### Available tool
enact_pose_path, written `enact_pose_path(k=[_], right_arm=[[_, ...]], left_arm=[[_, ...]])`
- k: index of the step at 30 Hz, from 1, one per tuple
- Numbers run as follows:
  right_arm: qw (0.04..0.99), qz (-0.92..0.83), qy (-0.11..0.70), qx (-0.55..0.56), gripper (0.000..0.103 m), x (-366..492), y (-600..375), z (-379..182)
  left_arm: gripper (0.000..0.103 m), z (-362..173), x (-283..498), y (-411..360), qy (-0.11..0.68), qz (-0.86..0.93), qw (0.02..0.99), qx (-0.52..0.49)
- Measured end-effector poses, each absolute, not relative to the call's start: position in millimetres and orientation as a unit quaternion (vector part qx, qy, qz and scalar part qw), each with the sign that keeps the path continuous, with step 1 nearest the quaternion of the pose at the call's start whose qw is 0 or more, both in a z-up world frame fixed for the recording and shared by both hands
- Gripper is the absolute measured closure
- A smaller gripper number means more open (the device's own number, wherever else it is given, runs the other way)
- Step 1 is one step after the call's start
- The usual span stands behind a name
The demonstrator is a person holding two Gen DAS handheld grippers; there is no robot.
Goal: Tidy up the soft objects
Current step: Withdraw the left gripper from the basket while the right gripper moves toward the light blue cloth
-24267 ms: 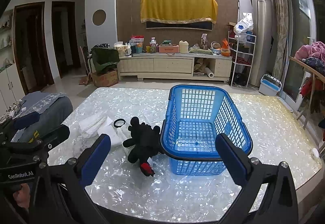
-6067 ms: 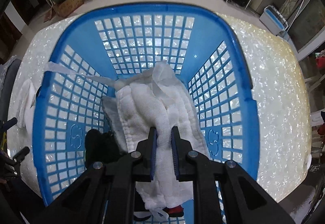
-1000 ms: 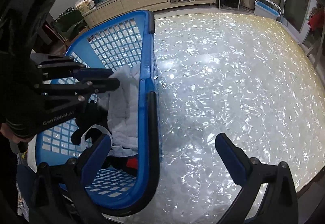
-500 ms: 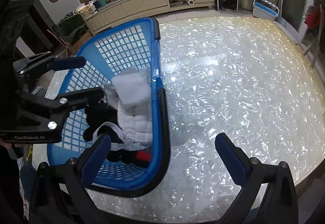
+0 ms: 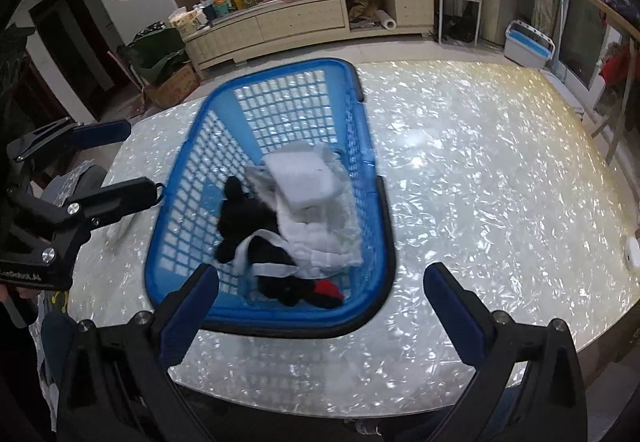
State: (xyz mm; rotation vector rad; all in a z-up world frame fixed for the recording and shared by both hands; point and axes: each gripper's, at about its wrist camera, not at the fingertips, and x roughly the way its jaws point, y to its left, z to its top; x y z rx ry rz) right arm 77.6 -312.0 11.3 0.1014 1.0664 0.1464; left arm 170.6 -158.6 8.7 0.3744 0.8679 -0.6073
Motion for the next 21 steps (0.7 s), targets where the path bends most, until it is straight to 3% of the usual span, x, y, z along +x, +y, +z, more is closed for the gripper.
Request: enact_pose_path(k=[3, 5, 6, 21], right_arm=[[0.860, 0.078, 0.502, 0.038, 0.000, 72.3, -299.9, 16.6], [0.862, 0.085, 0.498, 0.030, 0.000, 72.1, -291.3, 19.1], [0.863, 0.089, 0.496, 0.026, 0.000, 70.9, -286.1, 21.0], [0.857, 0.150, 0.493, -0.023, 0.000, 68.7, -210.1, 19.8]], left_arm=[[0.014, 13.3, 160.1, -141.4, 0.413, -0.283, 0.850, 0.162], [0.002, 16.5, 152.9, -130.0, 0.413, -0.276, 0.854, 0.154], [0.000, 17.3, 149.6, -125.0, 0.413, -0.272, 0.856, 0.151], [0.000, 6.7, 108.8, -43.4, 0.437, -0.213, 0.868, 0.107]])
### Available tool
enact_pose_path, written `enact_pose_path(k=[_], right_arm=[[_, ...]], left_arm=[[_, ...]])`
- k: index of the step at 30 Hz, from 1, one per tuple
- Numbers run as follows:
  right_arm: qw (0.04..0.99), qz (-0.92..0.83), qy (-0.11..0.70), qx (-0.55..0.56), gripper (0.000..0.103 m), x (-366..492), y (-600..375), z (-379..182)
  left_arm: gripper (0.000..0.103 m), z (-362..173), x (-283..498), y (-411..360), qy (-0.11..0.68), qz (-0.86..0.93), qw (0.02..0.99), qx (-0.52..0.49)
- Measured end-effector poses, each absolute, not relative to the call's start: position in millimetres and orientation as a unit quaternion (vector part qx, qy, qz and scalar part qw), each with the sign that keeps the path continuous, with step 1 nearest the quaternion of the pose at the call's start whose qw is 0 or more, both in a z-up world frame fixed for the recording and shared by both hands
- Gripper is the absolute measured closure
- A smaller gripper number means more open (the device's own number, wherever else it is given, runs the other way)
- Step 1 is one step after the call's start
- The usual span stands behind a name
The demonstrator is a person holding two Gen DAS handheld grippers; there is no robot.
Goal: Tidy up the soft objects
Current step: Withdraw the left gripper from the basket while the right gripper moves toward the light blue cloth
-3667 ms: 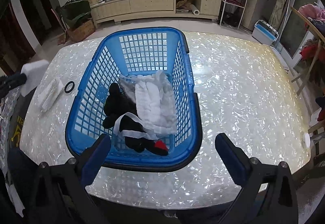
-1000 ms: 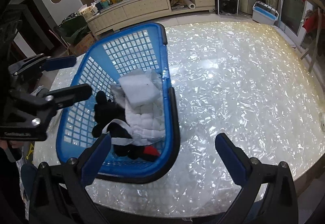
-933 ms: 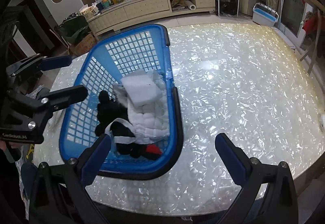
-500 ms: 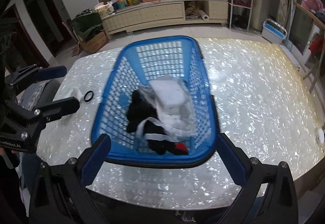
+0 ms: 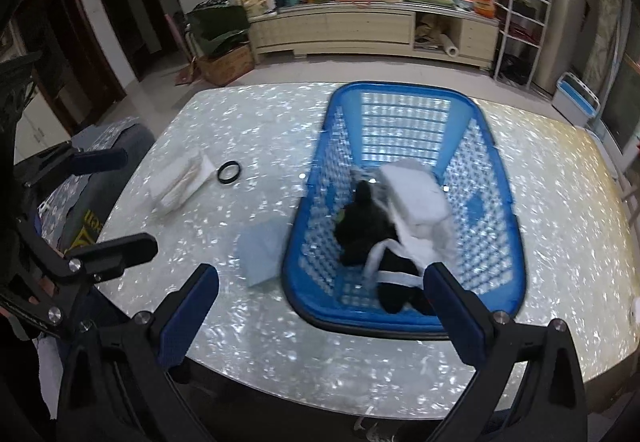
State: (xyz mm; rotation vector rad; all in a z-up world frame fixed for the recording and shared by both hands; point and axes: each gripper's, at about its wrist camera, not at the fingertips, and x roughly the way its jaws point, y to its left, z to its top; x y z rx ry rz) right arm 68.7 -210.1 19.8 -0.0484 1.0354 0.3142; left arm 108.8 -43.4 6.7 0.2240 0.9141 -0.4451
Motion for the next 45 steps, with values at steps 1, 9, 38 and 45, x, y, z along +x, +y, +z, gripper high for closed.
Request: enact_pose_path(k=[1, 9, 38, 45], right_arm=[[0.855, 0.155, 0.494, -0.027, 0.000, 69.5, -203.8, 18.2], [0.842, 0.187, 0.502, -0.059, 0.000, 73.1, -160.6, 6.2], [0.793, 0.254, 0.542, -0.116, 0.010, 129.9, -62.0, -76.6], [0.784, 0.226, 0.566, -0.118, 0.011, 150.7, -59.6, -104.0]], left_arm=[[0.000, 4.9, 107.3, -37.7, 0.440, -0.211, 0.867, 0.102], [0.000, -8.0, 95.4, 5.3, 0.461, -0.190, 0.864, 0.066], [0.000, -86.4, 132.9, 83.5, 0.502, -0.137, 0.854, 0.004], [0.000, -102.9, 152.5, 86.4, 0.502, -0.130, 0.855, 0.018]])
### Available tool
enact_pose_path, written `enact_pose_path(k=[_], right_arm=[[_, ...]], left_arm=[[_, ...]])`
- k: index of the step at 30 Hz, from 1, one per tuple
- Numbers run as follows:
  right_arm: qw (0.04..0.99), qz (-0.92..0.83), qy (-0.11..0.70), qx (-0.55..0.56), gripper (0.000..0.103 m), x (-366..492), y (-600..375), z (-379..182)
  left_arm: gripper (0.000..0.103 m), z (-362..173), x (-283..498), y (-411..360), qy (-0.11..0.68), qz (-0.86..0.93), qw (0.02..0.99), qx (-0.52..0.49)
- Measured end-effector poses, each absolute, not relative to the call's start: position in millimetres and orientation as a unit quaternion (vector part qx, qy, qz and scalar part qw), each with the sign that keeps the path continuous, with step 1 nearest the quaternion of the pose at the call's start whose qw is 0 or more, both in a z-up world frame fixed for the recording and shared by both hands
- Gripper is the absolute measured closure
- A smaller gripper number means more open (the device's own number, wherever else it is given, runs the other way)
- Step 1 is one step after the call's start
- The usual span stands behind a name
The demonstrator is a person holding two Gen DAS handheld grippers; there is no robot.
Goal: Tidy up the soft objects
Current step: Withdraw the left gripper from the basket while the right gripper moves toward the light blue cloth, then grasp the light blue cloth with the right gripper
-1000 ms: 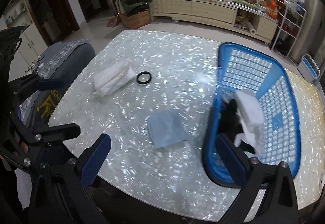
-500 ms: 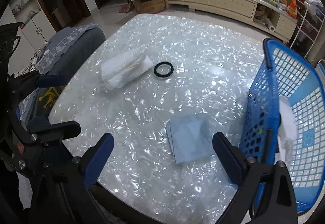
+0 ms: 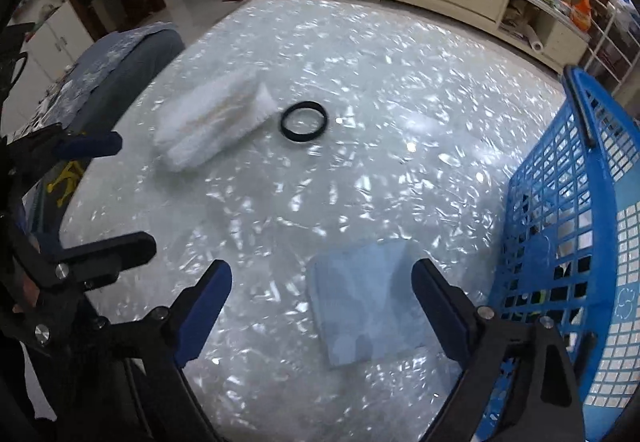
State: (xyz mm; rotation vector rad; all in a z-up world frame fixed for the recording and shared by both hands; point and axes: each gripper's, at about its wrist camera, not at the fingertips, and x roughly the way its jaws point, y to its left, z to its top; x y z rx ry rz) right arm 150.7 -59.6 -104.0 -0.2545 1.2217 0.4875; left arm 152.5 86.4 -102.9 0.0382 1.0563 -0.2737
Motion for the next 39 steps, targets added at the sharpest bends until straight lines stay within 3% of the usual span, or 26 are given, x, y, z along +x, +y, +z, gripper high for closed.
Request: enact_pose_path(k=[9, 13, 17, 24, 26, 28, 34, 39], right_arm=[[0.775, 0.210, 0.585, -0.116, 0.017, 171.6, -66.6, -128.1], [0.773, 0.195, 0.593, -0.117, 0.028, 179.0, -70.6, -136.5], [0.770, 0.176, 0.603, -0.116, 0.030, 187.9, -76.8, -146.0], [0.766, 0.148, 0.617, -0.101, 0.042, 196.0, -94.0, -158.1], [0.767, 0.149, 0.616, -0.100, 0.048, 195.8, -96.1, -156.6], [0.767, 0.158, 0.613, -0.100, 0.063, 195.5, -98.8, -154.8], [0.762, 0.177, 0.616, -0.090, 0.091, 194.6, -101.4, -150.5], [0.759, 0.182, 0.620, -0.080, 0.097, 191.3, -97.6, -148.6]], left_arm=[[0.000, -123.8, 182.4, 75.9, 0.509, -0.130, 0.850, 0.040], [0.000, -130.7, 191.7, 73.0, 0.513, -0.137, 0.847, 0.038], [0.000, -137.8, 199.2, 71.1, 0.516, -0.139, 0.844, 0.034], [0.000, -148.9, 202.5, 70.7, 0.522, -0.144, 0.840, 0.027], [0.000, -150.6, 202.3, 69.9, 0.522, -0.145, 0.840, 0.029], [0.000, -152.1, 202.7, 69.0, 0.523, -0.145, 0.840, 0.029], [0.000, -151.7, 203.4, 70.4, 0.522, -0.142, 0.841, 0.024], [0.000, -145.3, 200.6, 73.6, 0.513, -0.144, 0.846, 0.022]])
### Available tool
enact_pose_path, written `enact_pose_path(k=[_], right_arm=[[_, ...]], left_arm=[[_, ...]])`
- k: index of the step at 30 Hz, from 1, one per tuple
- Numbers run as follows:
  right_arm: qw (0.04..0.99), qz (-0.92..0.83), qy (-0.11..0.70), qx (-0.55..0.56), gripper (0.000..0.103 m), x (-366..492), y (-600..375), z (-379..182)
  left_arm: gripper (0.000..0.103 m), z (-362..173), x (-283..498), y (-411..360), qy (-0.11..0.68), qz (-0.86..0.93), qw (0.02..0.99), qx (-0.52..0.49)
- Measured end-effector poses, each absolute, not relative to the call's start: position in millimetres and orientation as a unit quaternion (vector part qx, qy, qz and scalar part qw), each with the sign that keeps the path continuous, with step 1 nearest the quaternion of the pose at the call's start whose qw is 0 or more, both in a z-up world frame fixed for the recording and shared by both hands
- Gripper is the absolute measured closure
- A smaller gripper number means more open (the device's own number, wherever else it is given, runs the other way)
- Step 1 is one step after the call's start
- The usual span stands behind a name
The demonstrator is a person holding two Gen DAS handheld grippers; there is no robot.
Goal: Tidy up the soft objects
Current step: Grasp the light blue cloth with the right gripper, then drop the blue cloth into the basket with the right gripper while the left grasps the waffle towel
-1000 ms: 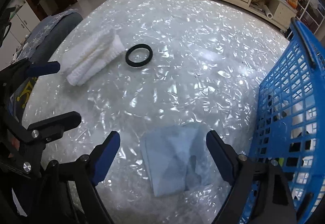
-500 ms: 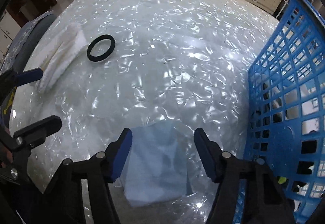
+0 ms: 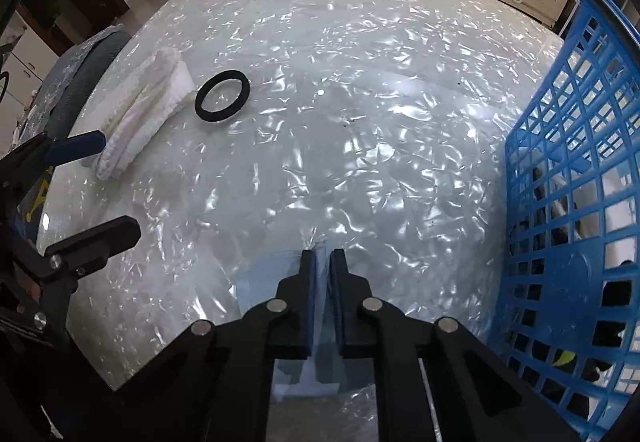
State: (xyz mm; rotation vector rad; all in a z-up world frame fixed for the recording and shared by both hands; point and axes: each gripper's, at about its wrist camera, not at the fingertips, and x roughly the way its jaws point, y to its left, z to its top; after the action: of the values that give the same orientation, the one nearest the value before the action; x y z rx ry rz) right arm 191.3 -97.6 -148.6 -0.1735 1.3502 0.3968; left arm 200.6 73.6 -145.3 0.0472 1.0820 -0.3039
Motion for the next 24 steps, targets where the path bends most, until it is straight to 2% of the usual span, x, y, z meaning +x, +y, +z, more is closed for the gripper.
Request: enact_pose_path(k=[14, 24], right_arm=[[0.783, 0.199, 0.586, -0.069, 0.097, 152.4, -95.6, -88.7], [0.802, 0.202, 0.559, -0.060, 0.097, 145.3, -104.9, -43.8]], left_arm=[[0.000, -116.1, 179.8, 101.7, 0.492, -0.140, 0.859, 0.005], [0.000, -102.0, 184.7, 125.4, 0.476, -0.164, 0.863, 0.037]])
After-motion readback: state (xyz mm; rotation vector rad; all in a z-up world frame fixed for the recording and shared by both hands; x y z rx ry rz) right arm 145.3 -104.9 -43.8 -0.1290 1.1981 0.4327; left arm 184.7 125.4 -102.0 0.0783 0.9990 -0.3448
